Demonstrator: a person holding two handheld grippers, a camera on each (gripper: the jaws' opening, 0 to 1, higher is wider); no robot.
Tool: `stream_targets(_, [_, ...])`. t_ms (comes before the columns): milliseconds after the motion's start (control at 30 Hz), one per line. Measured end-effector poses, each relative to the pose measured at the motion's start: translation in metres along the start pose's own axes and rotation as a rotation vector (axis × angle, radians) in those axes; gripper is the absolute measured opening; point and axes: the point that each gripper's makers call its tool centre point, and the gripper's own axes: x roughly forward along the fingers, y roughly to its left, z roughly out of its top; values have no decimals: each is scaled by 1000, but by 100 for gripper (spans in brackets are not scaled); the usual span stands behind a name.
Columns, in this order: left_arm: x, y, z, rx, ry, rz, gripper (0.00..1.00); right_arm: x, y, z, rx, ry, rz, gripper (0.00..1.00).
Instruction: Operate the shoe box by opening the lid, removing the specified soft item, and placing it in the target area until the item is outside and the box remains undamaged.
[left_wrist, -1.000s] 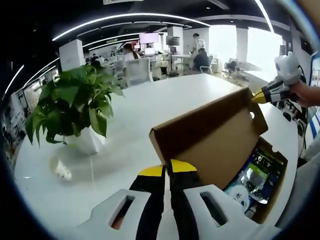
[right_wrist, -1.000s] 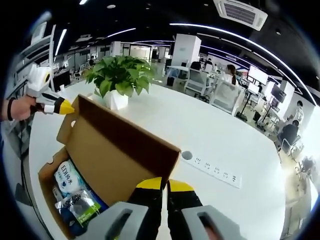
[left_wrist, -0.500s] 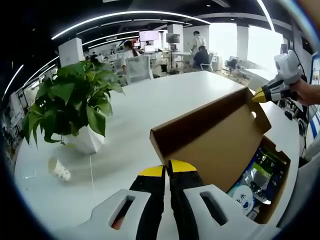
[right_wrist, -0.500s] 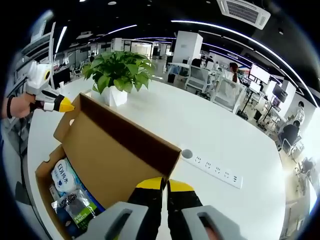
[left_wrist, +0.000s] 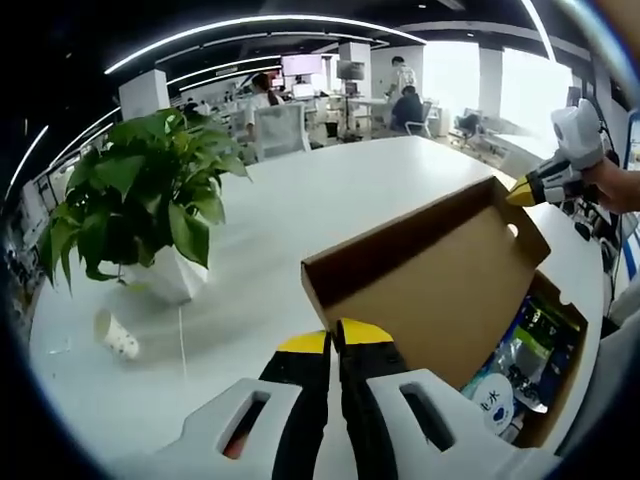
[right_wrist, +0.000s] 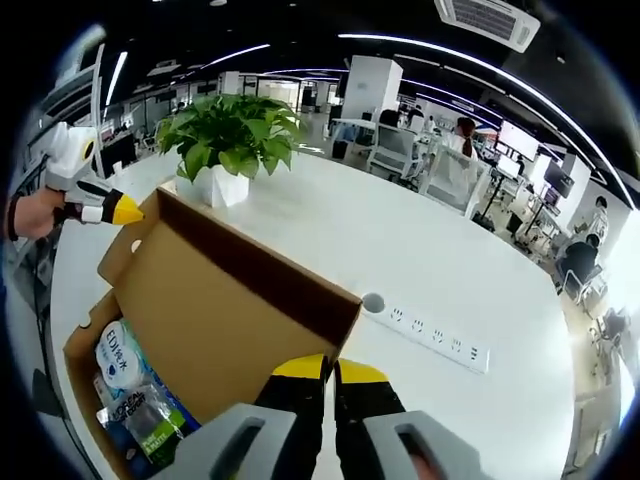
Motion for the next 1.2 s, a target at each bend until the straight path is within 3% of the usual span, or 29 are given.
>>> stream_targets(1200, [30,7,-18,-30,94,2,1,30,0,-17,-2,74,33,0])
